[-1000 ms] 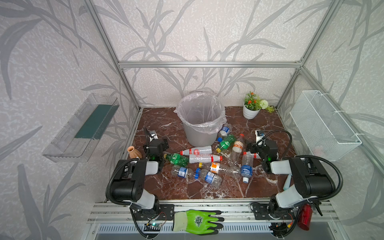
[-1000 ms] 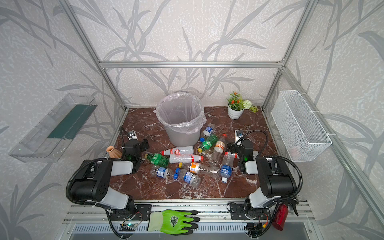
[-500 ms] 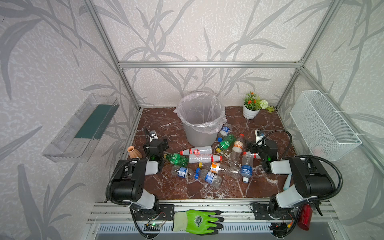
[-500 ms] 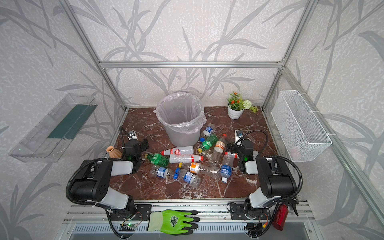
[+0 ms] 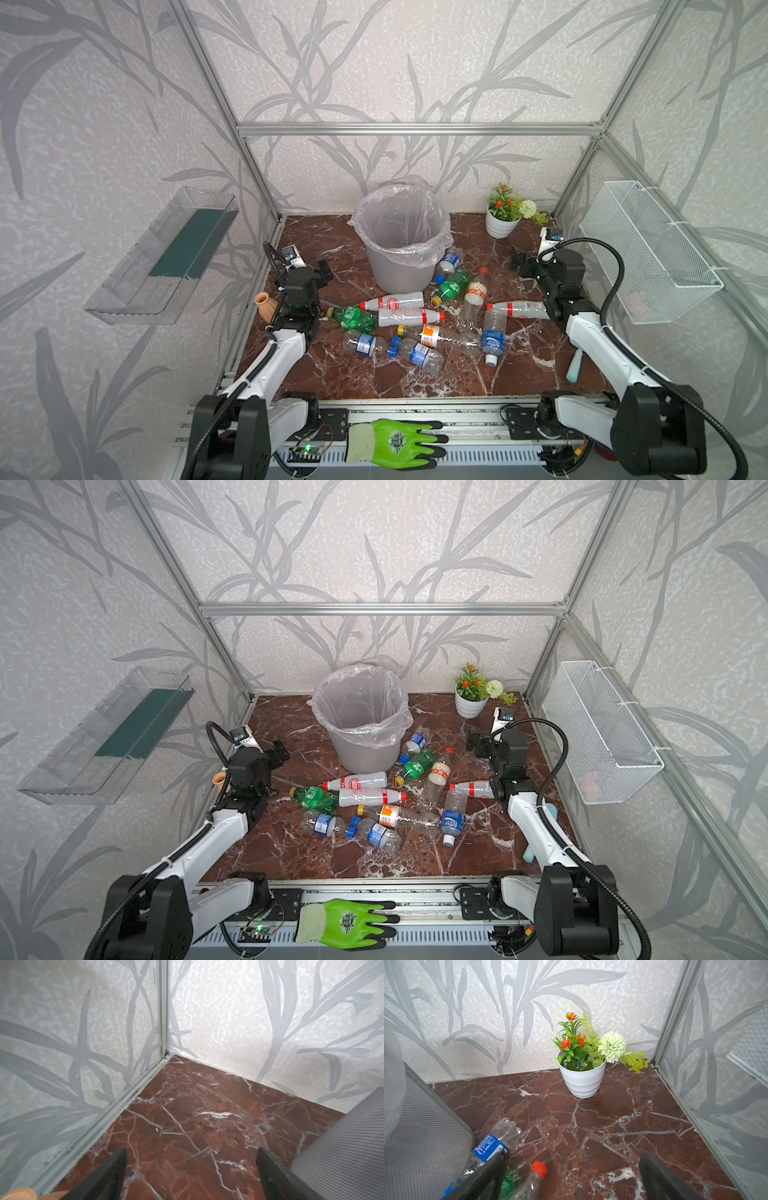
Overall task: Throw the plastic bottles in the bin
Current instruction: 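Reach the right gripper to the white red-capped bottle while the left arm moves forward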
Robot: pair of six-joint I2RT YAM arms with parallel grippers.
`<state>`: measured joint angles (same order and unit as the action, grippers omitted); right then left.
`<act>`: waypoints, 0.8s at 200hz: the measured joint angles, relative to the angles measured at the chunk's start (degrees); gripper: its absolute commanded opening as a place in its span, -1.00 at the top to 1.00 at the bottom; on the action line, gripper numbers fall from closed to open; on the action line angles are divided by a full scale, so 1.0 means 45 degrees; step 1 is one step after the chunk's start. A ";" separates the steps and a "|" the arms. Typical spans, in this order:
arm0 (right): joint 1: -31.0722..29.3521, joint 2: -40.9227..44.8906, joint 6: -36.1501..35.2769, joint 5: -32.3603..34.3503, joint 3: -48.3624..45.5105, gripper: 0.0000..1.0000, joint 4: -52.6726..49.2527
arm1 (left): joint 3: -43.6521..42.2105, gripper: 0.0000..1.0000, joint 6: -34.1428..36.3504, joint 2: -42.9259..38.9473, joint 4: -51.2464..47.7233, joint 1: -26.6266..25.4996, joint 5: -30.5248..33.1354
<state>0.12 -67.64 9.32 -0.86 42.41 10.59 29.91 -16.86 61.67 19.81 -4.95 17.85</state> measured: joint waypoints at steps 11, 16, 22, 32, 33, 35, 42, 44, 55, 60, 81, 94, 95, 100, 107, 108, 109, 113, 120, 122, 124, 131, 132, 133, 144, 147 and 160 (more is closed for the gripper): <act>0.0073 -0.0257 0.0253 -0.0015 0.0452 -0.96 -0.0952 | -0.0005 -0.92 -0.0272 -0.0146 -0.0646 -0.0432 -0.0117; 0.0092 -0.0408 0.0364 -0.0019 0.0651 -0.96 -0.1394 | -0.0005 -0.92 -0.0316 -0.0214 -0.0913 -0.0627 -0.0126; 0.0121 -0.0578 0.0515 -0.0019 0.0835 -0.96 -0.1821 | -0.0029 -0.92 -0.0413 -0.0340 -0.1277 -0.0918 -0.0165; 0.0155 -0.0806 0.0845 0.0015 0.1069 -0.96 -0.2594 | -0.0141 -0.92 -0.0510 -0.0617 -0.1681 -0.1307 -0.0219; 0.0160 -0.0816 0.0874 0.0029 0.1073 -0.96 -0.2647 | -0.0151 -0.92 -0.0510 -0.0646 -0.1710 -0.1331 -0.0219; 0.0160 -0.0840 0.0947 0.0073 0.1103 -0.96 -0.2798 | -0.0189 -0.92 -0.0525 -0.0724 -0.1773 -0.1423 -0.0233; 0.0165 -0.0884 0.1239 0.0151 0.1151 -0.96 -0.3317 | -0.0306 -0.92 -0.0554 -0.1001 -0.2016 -0.1666 -0.0238; 0.0170 -0.0884 0.1311 0.0189 0.1156 -0.96 -0.3458 | -0.0359 -0.92 -0.0568 -0.1083 -0.2084 -0.1729 -0.0243; 0.0170 -0.0801 0.1943 0.0325 0.1151 -0.96 -0.4255 | -0.0607 -0.93 -0.0617 -0.1647 -0.2399 -0.1987 -0.0243; 0.0170 -0.0733 0.2220 0.0418 0.1112 -0.96 -0.4532 | -0.0704 -0.93 -0.0636 -0.1855 -0.2511 -0.2035 -0.0253; 0.0170 0.0063 0.3570 0.0685 0.0622 -0.97 -0.5455 | -0.1239 -0.93 -0.0656 -0.2817 -0.2871 -0.2123 -0.0301; 0.0175 0.0685 0.4279 0.0889 0.0369 -0.97 -0.6164 | -0.1418 -0.93 -0.0695 -0.3147 -0.3089 -0.2127 -0.0345; 0.0175 0.0748 0.4347 0.0913 0.0350 -0.97 -0.6232 | -0.1423 -0.93 -0.0699 -0.3162 -0.3094 -0.2127 -0.0350; 0.0185 0.0976 0.4566 0.1005 0.0287 -0.97 -0.6504 | -0.1462 -0.93 -0.0714 -0.3230 -0.3167 -0.2132 -0.0379; 0.0194 0.1307 0.4852 0.1112 0.0199 -0.97 -0.6819 | -0.1525 -0.93 -0.0729 -0.3288 -0.3177 -0.2137 -0.0408; 0.0199 0.1341 0.4915 0.1127 0.0194 -0.97 -0.6858 | -0.1530 -0.93 -0.0733 -0.3298 -0.3186 -0.2137 -0.0423; 0.0209 0.1404 0.4993 0.1156 0.0180 -0.97 -0.6926 | -0.1540 -0.93 -0.0733 -0.3298 -0.3191 -0.2137 -0.0427; 0.0219 0.1583 0.5212 0.1214 0.0141 -0.97 -0.7121 | -0.1574 -0.93 -0.0738 -0.3317 -0.3201 -0.2137 -0.0457; 0.0238 0.1846 0.5474 0.1326 0.0063 -0.96 -0.7402 | -0.1637 -0.93 -0.0748 -0.3332 -0.3211 -0.2142 -0.0554; 0.0253 0.1928 0.5566 0.1350 0.0039 -0.96 -0.7480 | -0.1666 -0.93 -0.0753 -0.3332 -0.3206 -0.2142 -0.0573; 0.0262 0.2001 0.5673 0.1379 0.0015 -0.96 -0.7572 | -0.1690 -0.93 -0.0758 -0.3332 -0.3201 -0.2142 -0.0597; 0.0301 0.2239 0.5935 0.1447 -0.0092 -0.96 -0.7815 | -0.1758 -0.93 -0.0782 -0.3327 -0.3211 -0.2142 -0.0670; 0.0306 0.2259 0.5974 0.1452 -0.0107 -0.96 -0.7839 | -0.1773 -0.93 -0.0787 -0.3322 -0.3215 -0.2147 -0.0680; 0.0311 0.2278 0.6013 0.1457 -0.0121 -0.95 -0.7859 | -0.1783 -0.93 -0.0787 -0.3322 -0.3215 -0.2147 -0.0685; 0.0359 0.2521 0.6445 0.1545 -0.0355 -0.94 -0.8150 | -0.1860 -0.93 -0.0811 -0.3254 -0.3259 -0.2152 -0.0792; 0.0374 0.2550 0.6543 0.1554 -0.0423 -0.94 -0.8199 | -0.1865 -0.93 -0.0821 -0.3225 -0.3264 -0.2152 -0.0831; 0.0427 0.2574 0.6975 0.1569 -0.0753 -0.92 -0.8364 | -0.1870 -0.93 -0.0831 -0.3041 -0.3249 -0.2152 -0.0976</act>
<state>2.04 -56.05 40.71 6.20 39.03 -27.05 21.50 -20.60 47.99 5.19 -14.63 13.45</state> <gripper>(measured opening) 0.967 0.964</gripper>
